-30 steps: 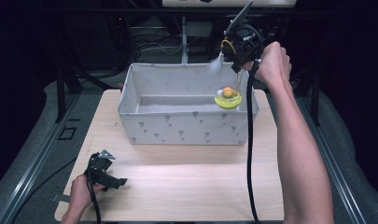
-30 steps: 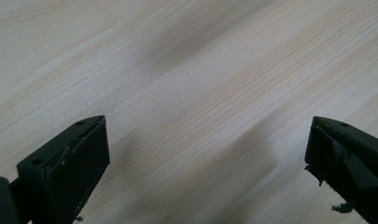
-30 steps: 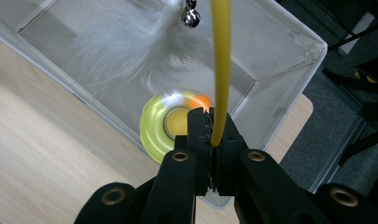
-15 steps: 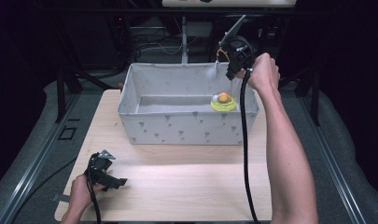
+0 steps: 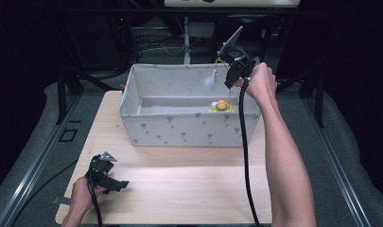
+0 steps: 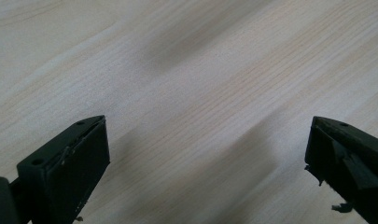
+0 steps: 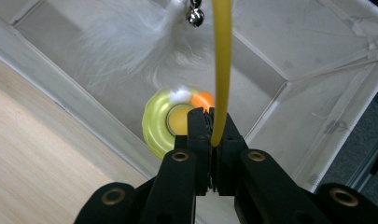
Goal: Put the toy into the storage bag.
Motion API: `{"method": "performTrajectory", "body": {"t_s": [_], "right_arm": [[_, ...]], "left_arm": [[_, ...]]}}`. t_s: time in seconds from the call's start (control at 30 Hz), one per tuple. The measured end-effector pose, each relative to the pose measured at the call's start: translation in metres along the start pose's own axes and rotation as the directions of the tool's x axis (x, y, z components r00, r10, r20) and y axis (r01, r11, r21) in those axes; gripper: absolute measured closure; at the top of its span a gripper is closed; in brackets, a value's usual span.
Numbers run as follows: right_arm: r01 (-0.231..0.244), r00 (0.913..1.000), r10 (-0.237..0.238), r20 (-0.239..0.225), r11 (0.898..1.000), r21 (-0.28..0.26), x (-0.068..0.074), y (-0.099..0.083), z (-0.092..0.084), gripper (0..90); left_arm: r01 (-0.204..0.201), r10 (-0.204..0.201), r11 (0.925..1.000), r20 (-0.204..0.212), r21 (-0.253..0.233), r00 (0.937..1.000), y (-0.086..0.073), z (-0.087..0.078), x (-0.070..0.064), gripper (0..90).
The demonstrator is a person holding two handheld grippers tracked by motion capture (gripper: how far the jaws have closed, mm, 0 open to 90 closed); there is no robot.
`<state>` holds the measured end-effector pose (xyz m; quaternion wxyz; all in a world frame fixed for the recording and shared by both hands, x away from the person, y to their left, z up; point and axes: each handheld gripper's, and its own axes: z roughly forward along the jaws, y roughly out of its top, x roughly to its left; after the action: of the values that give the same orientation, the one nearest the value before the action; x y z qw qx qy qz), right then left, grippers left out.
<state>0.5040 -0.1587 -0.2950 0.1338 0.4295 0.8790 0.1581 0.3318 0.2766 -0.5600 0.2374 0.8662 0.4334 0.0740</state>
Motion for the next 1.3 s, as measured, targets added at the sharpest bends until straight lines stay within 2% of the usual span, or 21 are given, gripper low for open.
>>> {"method": "performTrajectory", "body": {"t_s": [0.6,1.1,1.3], "right_arm": [[-0.001,0.9993,0.002,-0.037,0.999,0.032,-0.001,-0.011,0.026,88.5],[-0.02,0.999,0.022,-0.039,0.998,0.06,-0.009,-0.031,0.036,88.5],[-0.035,0.9983,0.037,-0.044,0.998,0.055,-0.014,-0.039,0.037,88.5]], "left_arm": [[0.01,-0.01,0.9999,-0.006,-0.007,0.9999,-0.001,0.001,0.0,0.0],[0.006,-0.006,1.0,0.005,-0.002,1.0,0.0,0.0,0.001,0.0],[0.008,-0.008,1.0,-0.004,-0.006,1.0,0.0,0.0,0.0,0.0]]}}
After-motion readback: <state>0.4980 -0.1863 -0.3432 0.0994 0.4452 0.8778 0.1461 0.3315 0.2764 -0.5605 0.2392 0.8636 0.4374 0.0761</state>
